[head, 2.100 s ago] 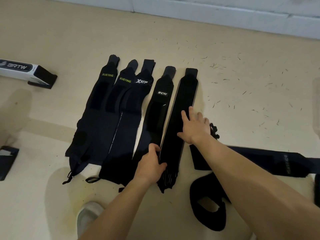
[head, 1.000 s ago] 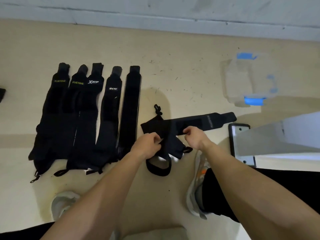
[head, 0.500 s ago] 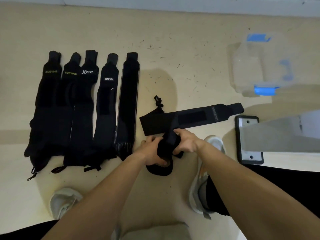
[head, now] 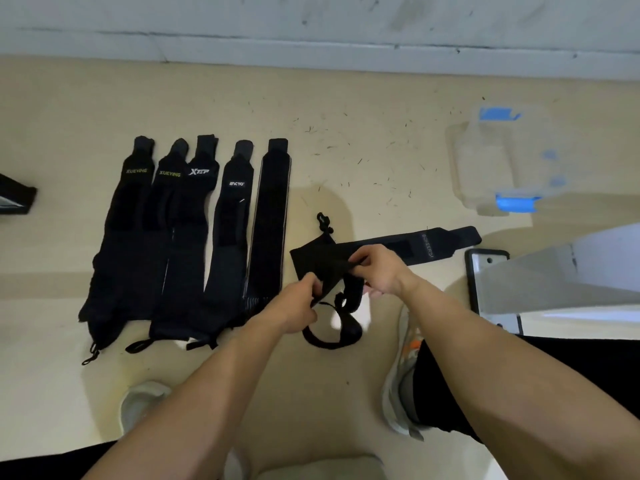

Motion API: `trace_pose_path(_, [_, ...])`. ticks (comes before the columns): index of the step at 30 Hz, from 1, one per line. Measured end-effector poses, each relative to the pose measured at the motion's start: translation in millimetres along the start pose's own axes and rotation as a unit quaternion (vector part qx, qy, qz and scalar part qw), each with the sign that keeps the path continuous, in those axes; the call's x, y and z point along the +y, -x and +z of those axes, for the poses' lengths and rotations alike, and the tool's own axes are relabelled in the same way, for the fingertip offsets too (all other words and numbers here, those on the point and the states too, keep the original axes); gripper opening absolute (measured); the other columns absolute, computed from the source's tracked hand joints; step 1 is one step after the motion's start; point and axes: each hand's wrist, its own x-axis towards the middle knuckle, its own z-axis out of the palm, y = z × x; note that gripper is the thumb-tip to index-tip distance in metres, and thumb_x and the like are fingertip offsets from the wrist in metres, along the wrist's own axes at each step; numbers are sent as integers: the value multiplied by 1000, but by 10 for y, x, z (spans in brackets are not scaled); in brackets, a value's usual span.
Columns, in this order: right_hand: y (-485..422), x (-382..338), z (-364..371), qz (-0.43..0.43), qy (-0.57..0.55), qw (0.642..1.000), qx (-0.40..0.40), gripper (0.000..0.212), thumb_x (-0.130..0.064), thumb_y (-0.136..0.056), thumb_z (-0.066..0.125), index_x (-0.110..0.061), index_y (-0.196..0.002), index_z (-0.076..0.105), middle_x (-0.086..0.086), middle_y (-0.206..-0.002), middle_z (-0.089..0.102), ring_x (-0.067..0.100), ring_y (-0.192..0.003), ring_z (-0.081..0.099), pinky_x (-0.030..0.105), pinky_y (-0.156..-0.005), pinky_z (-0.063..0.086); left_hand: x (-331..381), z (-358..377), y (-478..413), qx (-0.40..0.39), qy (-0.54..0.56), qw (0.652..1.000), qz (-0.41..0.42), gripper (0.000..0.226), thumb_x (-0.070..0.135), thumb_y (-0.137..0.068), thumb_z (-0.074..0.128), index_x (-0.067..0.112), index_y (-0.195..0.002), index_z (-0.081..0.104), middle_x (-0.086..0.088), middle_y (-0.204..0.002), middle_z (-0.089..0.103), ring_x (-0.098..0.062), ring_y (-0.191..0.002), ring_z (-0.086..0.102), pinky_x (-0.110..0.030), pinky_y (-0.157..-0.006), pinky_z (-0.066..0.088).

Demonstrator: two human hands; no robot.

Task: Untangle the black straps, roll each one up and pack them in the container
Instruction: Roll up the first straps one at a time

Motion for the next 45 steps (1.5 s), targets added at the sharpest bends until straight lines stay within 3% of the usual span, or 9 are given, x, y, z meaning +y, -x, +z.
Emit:
trace_pose_path(8, [296,-776,-495,-111,57,987,101,34,5,-84,61,-19,-106,67,0,-105,66,14,-80,61,17,-66,48,226,-596,483,98,118,988,0,32,8,-86,69,22,-101,45,-3,-98,53,-15,-81,53,-26,-64,42])
trace_pose_path(13, [456,-956,-683,-129,103,955,248,4,-23,-90,69,-23,-94,70,-5,-97,63,18,-92,61,28,-74,45,316,-911,792,131,217,967,29,59,8,-83,74,25,-122,34,-5,-121,48,-21,-100,62,-25,-73,53])
trace_pose_path(17, [653,-1038,-666,-102,117,939,307,15,-40,-96,62,-27,-99,70,-7,-80,61,19,-80,61,29,-63,40,396,-847,952,120,194,972,57,68,18,-70,77,31,-122,35,-4,-127,46,-22,-101,63,-29,-75,56])
trace_pose_path(21, [757,-1144,-506,-150,-72,958,235,25,-18,-102,50,-24,-108,73,-3,-74,73,18,-63,71,31,-65,56,459,-557,1008,107,178,975,77,73,41,-58,82,42,-114,35,4,-126,46,-18,-102,66,-37,-84,62])
trace_pose_path(25, [733,-1203,-396,-162,-241,939,184,30,-10,-101,55,-20,-126,68,2,-103,75,15,-89,74,27,-74,62,515,-352,1041,99,274,954,73,98,41,-66,93,41,-134,23,6,-126,51,-17,-108,67,-30,-90,60])
trace_pose_path(30, [703,-1223,-484,-114,-406,899,122,35,-4,-96,54,-19,-125,70,4,-111,75,20,-98,73,25,-76,58,369,-401,1014,70,396,916,4,64,27,-83,85,18,-137,51,-2,-117,74,-19,-100,76,-33,-91,60])
trace_pose_path(34, [619,-1162,-500,-96,-443,876,165,33,-3,-92,66,-21,-120,68,9,-116,72,24,-106,71,40,-94,59,199,-418,979,-17,390,920,16,32,22,-92,76,11,-122,72,-5,-112,78,-20,-106,75,-34,-98,57])
trace_pose_path(41, [561,-1099,-475,-73,-472,867,141,47,10,-93,50,-16,-130,61,5,-96,73,17,-84,66,30,-74,57,98,-473,960,-62,254,965,-12,31,42,-96,68,22,-119,74,10,-106,78,1,-92,73,-14,-80,50])
trace_pose_path(45, [538,-1130,-352,-101,-442,891,38,50,9,-95,46,-21,-133,61,7,-115,75,23,-103,66,36,-84,55,283,-604,862,73,320,945,-3,54,66,-85,59,24,-116,73,10,-109,76,-6,-105,69,-23,-89,49])
